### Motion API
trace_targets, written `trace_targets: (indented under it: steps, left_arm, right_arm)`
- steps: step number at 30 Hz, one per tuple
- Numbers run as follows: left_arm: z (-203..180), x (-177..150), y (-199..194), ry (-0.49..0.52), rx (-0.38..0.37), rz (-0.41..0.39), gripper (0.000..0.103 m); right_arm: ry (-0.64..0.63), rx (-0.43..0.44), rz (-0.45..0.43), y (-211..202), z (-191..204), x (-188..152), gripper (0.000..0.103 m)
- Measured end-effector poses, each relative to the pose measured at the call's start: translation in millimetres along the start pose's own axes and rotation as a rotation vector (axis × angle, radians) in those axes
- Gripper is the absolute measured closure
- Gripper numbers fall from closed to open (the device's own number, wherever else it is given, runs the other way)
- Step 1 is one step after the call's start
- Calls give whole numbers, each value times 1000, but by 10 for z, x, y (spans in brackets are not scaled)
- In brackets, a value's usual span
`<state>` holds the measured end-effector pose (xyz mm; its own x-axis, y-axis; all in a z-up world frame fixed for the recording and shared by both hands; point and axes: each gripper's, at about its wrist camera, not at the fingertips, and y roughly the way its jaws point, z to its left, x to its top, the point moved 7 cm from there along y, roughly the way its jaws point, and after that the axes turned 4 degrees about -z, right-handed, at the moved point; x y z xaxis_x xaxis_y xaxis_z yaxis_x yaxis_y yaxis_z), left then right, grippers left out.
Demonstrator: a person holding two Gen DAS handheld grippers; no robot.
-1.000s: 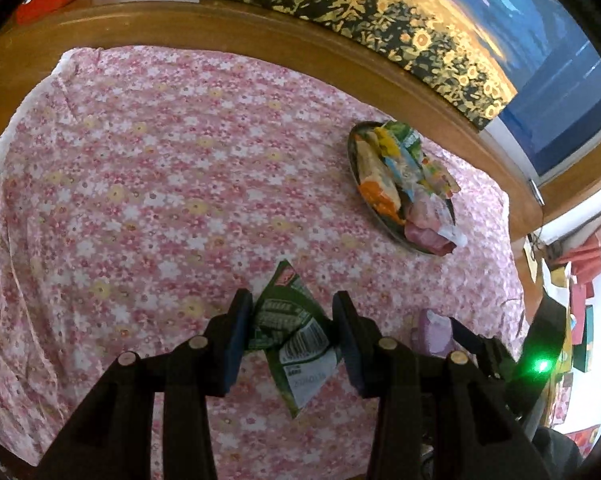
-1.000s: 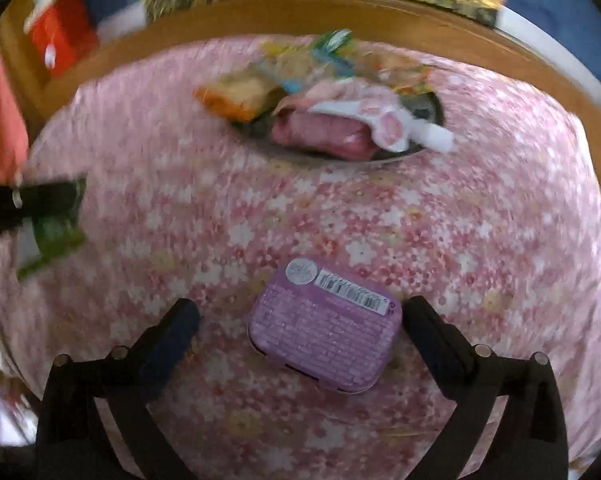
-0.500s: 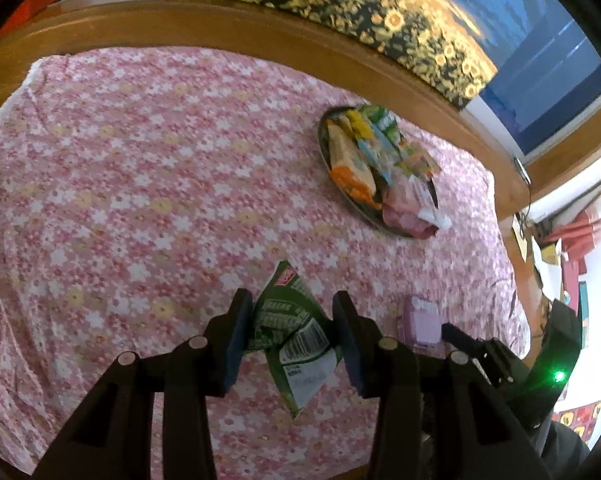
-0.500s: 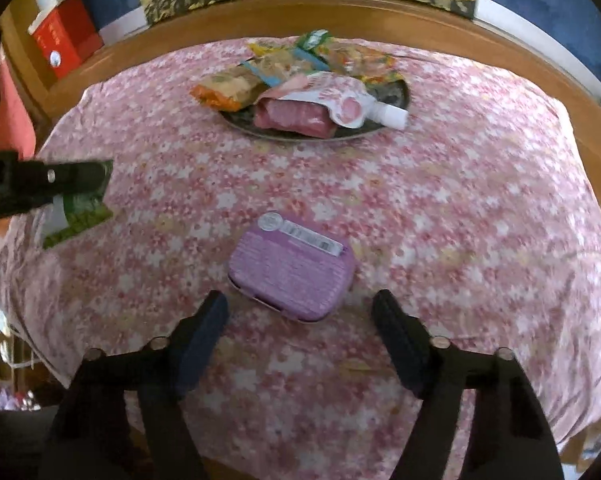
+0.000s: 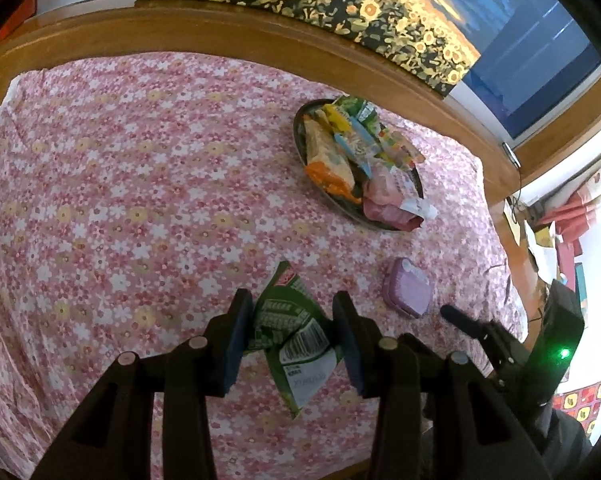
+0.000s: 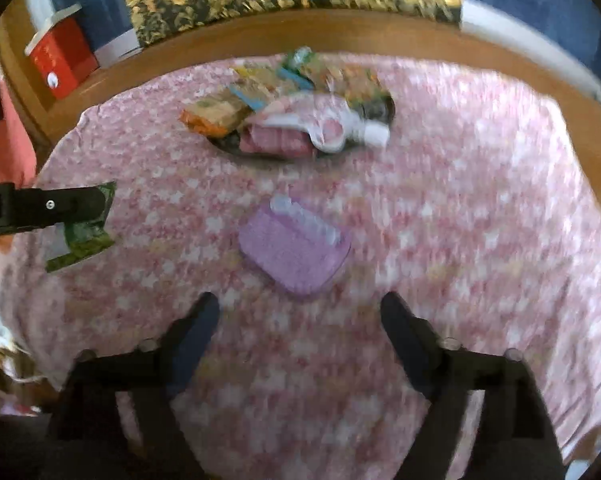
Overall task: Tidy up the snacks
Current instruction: 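Grasp the green snack pack with the left tool while the right tool grasps the purple tin, then carry the green pack with the left tool while the right tool carries the purple tin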
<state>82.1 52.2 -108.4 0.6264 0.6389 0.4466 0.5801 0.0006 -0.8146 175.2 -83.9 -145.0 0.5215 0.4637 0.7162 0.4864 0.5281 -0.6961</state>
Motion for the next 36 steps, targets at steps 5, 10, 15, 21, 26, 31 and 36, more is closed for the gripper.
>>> trace_targets:
  steps: [5, 10, 15, 21, 26, 31, 36]
  left_arm:
    - [44, -55, 47, -12, 0, 20, 59]
    - [15, -53, 20, 34, 15, 14, 59]
    - [-60, 17, 46, 75, 18, 6, 59]
    - [-230, 133, 111, 163, 52, 0, 59]
    - [-425, 257, 85, 239, 37, -25, 59]
    - [-658, 468, 76, 270, 8, -68, 59]
    - [-783, 648, 143, 283, 9, -91, 59]
  right_arm:
    - [-19, -44, 7, 261, 88, 133, 15]
    - [-7, 10, 3, 146, 141, 204, 36]
    - [-40, 85, -36, -166, 234, 200, 36]
    - [15, 69, -138, -511, 36, 370, 36]
    - [75, 42, -199, -705, -194, 571, 35]
    - [99, 35, -212, -688, -369, 707, 35]
    - [155, 92, -269, -811, -486, 843, 35]
